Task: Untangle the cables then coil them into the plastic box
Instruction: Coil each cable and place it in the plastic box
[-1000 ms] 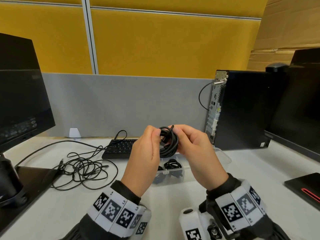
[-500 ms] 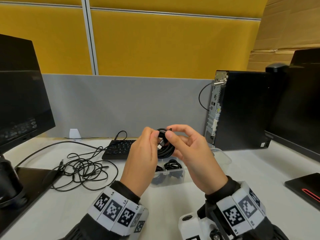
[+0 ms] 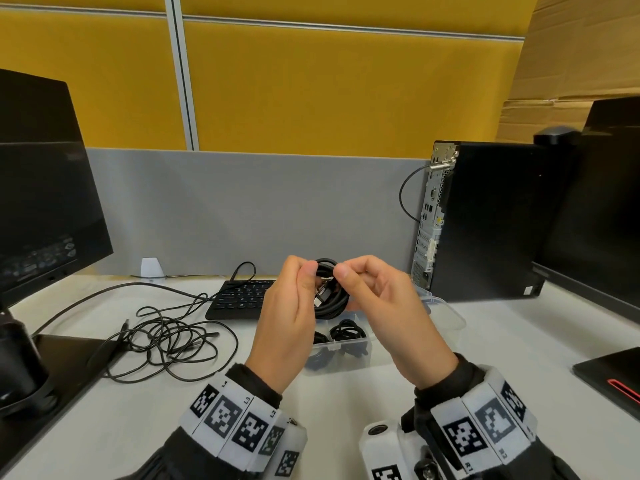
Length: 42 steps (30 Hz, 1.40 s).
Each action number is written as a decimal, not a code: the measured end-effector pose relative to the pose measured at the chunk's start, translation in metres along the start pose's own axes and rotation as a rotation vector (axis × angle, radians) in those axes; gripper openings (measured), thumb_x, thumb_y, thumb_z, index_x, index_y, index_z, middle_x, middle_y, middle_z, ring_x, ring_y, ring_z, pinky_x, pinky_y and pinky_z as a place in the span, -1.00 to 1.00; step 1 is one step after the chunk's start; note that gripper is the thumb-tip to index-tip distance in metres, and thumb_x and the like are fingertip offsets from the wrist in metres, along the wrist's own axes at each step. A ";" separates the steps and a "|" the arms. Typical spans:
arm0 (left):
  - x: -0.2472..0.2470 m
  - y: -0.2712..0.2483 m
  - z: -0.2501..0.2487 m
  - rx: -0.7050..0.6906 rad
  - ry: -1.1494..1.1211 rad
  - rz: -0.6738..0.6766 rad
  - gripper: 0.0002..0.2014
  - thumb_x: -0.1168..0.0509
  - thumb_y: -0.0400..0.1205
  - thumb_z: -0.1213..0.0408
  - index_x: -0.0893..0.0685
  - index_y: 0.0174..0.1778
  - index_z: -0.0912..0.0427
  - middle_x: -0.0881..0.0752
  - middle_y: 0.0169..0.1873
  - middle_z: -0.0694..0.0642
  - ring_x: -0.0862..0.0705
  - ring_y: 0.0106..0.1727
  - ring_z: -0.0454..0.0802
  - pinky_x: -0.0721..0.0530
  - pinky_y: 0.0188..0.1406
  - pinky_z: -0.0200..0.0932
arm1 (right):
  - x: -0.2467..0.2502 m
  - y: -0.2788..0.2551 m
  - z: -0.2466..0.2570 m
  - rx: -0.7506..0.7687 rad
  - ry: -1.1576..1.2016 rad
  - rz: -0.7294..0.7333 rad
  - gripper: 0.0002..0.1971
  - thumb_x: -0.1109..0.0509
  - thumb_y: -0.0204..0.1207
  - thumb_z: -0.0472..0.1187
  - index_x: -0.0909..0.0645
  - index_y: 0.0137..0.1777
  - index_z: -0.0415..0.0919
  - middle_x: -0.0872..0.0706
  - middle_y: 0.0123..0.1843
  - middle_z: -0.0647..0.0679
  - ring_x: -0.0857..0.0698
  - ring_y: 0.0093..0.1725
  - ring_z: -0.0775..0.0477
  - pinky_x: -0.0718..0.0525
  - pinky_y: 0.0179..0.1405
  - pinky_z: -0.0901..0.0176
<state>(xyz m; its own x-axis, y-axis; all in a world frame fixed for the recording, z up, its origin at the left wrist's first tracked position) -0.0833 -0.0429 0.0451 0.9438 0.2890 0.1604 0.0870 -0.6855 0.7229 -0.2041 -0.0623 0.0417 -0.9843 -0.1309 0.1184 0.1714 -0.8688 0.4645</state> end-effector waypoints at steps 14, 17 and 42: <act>-0.021 -0.005 0.017 0.281 -0.119 0.297 -0.63 -0.29 0.50 -0.02 -0.43 -0.01 0.20 -0.55 -0.24 0.05 -0.66 -0.48 -0.04 -0.74 -0.37 0.04 | 0.009 0.007 -0.021 -0.193 -0.016 0.148 -0.73 -0.30 0.57 -0.01 -0.68 -0.01 -0.21 -0.78 -0.13 0.03 -0.70 -0.10 0.19 -0.49 -0.16 0.27; -0.028 -0.006 0.024 0.316 -0.124 0.359 -0.77 -0.25 0.63 0.21 -0.39 0.07 0.24 -0.51 -0.11 0.18 -0.67 -0.48 -0.03 -0.75 -0.29 -0.04 | 0.014 0.009 -0.020 -0.209 -0.065 0.185 -0.78 -0.29 0.59 -0.03 -0.67 -0.07 -0.15 -0.76 -0.19 0.08 -0.69 -0.18 0.28 -0.50 -0.19 0.33; -0.101 -0.009 0.132 0.415 0.506 0.760 -0.74 -0.29 0.61 0.02 -0.58 0.02 0.15 -0.62 -0.18 -0.03 -0.52 -0.12 -0.08 -0.44 -0.13 -0.25 | 0.036 0.076 -0.121 -0.265 -1.533 0.584 -0.64 -0.39 0.55 -0.02 -0.62 0.16 -0.31 -0.68 0.14 -0.21 -0.69 0.12 -0.27 -0.55 -0.13 0.03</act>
<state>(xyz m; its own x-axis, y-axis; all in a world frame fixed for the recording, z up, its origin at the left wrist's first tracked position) -0.1375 -0.1535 -0.0664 0.5566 -0.1383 0.8192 -0.2874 -0.9572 0.0337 -0.2316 -0.1910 -0.0244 0.1851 -0.0258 0.9824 0.3086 -0.9476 -0.0831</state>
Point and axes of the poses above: each hand's wrist, its own y-axis towards the middle knuckle, its own x-axis out of the back of the hand, z = x × y, the point moved 8 cm from there along y, towards the middle knuckle
